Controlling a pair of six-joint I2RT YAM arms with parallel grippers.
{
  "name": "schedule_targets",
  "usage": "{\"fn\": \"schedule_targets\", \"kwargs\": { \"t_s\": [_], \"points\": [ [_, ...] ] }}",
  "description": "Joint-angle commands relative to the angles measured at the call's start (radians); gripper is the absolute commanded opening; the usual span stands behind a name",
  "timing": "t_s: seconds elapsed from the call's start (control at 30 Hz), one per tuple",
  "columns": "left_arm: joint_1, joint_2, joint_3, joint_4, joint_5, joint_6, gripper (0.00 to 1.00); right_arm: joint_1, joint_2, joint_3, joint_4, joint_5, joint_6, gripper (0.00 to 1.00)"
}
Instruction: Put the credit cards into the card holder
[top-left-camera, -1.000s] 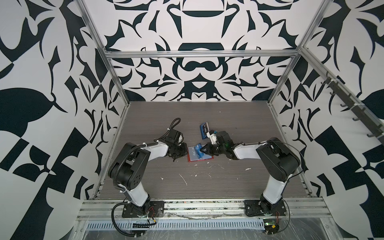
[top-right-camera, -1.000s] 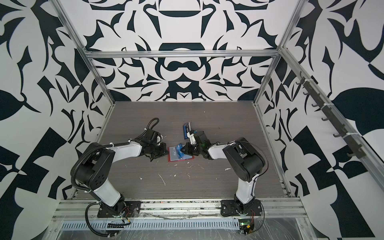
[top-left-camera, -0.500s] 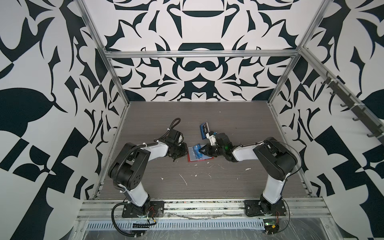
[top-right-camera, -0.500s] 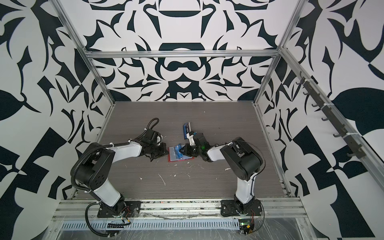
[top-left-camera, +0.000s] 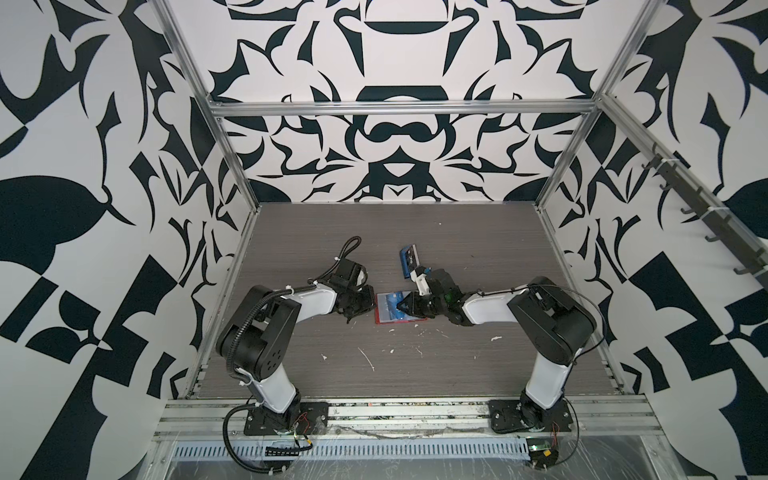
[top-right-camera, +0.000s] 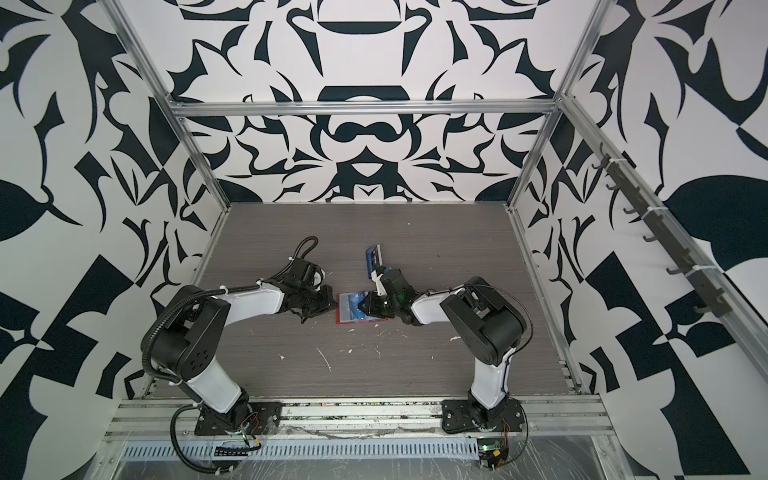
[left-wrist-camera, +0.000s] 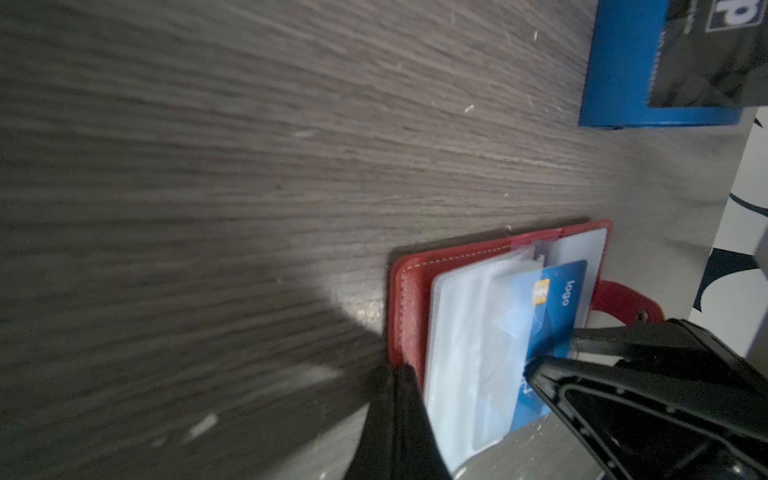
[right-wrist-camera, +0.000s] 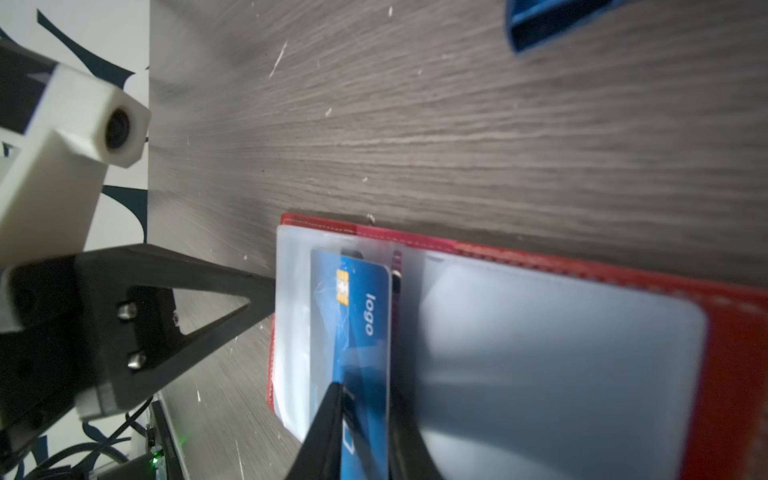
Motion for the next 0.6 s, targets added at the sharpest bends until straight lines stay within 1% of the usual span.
{"fn": "schedule_targets", "kwargs": {
  "t_s": [0.0,0.4,0.57],
  "points": [
    [-0.004,0.019,-0.031,-0.040,-0.038,-0.005,0.00,0.022,-0.045,0.042,-0.190,0.093,-0.071,0.28],
    [-0.004,0.017,-0.029,-0.040,-0.034,-0.001,0.00,0.073,-0.072,0.165,-0.441,0.251,-0.159,0.49],
    [-0.004,0.018,-0.028,-0.040,-0.032,0.001,0.00,0.087,-0.083,0.202,-0.489,0.287,-0.179,0.52]
  ]
}}
